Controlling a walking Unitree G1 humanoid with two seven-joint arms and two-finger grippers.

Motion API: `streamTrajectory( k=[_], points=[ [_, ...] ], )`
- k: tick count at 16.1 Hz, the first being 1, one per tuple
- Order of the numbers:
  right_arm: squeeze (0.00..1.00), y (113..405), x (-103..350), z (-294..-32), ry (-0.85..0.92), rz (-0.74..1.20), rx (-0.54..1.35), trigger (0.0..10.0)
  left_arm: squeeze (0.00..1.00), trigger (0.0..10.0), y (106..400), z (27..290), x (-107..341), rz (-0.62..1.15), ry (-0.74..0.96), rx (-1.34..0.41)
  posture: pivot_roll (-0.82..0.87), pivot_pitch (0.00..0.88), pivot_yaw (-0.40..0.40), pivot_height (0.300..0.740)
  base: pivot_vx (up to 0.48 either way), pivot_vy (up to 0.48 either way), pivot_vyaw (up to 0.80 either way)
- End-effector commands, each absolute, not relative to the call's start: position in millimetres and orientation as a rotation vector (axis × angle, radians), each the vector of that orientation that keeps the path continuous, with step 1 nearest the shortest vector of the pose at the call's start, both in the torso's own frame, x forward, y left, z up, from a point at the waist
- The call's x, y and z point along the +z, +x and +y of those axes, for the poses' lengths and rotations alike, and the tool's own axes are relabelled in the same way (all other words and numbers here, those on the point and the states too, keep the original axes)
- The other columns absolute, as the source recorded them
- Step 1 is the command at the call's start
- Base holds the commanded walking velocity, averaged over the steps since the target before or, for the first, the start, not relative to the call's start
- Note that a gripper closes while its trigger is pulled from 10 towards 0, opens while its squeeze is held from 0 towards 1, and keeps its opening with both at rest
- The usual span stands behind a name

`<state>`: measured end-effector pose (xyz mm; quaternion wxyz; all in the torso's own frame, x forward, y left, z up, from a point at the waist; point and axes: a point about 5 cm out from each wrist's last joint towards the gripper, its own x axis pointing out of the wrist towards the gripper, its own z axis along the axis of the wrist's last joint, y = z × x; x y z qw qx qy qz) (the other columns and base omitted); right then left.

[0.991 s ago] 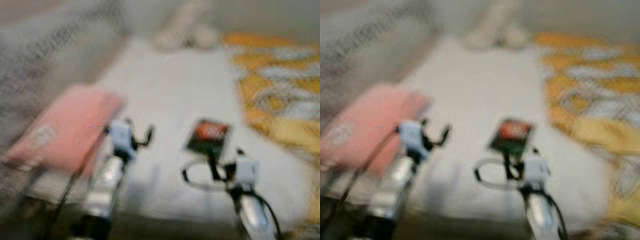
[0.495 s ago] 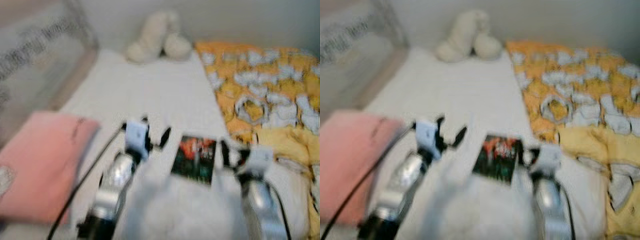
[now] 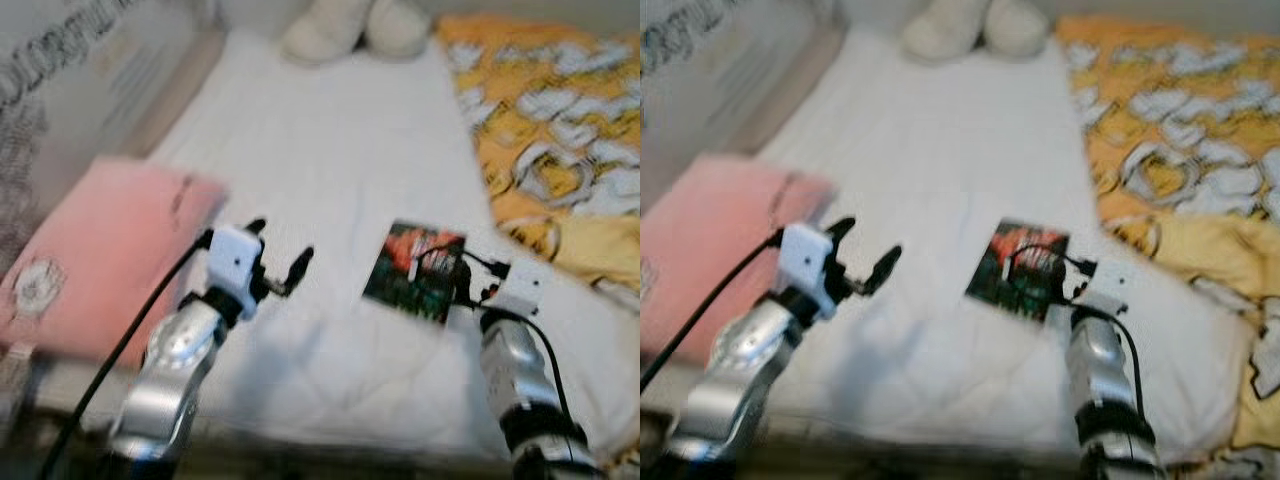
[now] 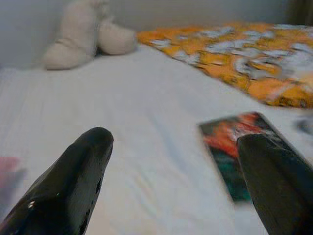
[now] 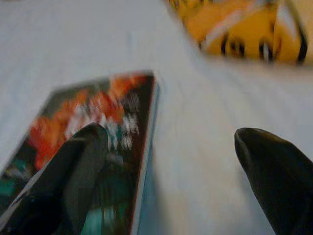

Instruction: Clean up the room

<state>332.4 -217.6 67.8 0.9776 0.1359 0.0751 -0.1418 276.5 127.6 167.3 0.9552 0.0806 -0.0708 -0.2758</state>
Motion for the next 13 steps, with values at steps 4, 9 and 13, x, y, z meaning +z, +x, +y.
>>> streamTrajectory(
  k=[4, 9, 13],
  points=[
    [0.00, 340.3, 67.2, -215.5, 0.396, 0.158, -0.322, 10.0, 0.00, 10.0, 233.9, 79.4, 196.1, -0.218, 0.066, -0.907, 0.36, 0.388, 0.035, 0.740, 0.000, 0.000, 0.00],
    [0.00, 345.2, 63.5, -198.0, 0.491, 0.191, -0.286, 10.0, 0.00, 10.0, 226.9, 76.9, 203.9, -0.210, 0.036, -0.903, 0.36, 0.410, 0.029, 0.740, 0.000, 0.000, 0.00],
    [0.00, 351.7, 69.4, -177.2, 0.459, 0.175, -0.182, 10.0, 0.00, 10.0, 212.9, 67.8, 204.6, -0.191, 0.031, -0.984, 0.36, 0.414, 0.030, 0.740, 0.000, 0.000, 0.00]
  ],
)
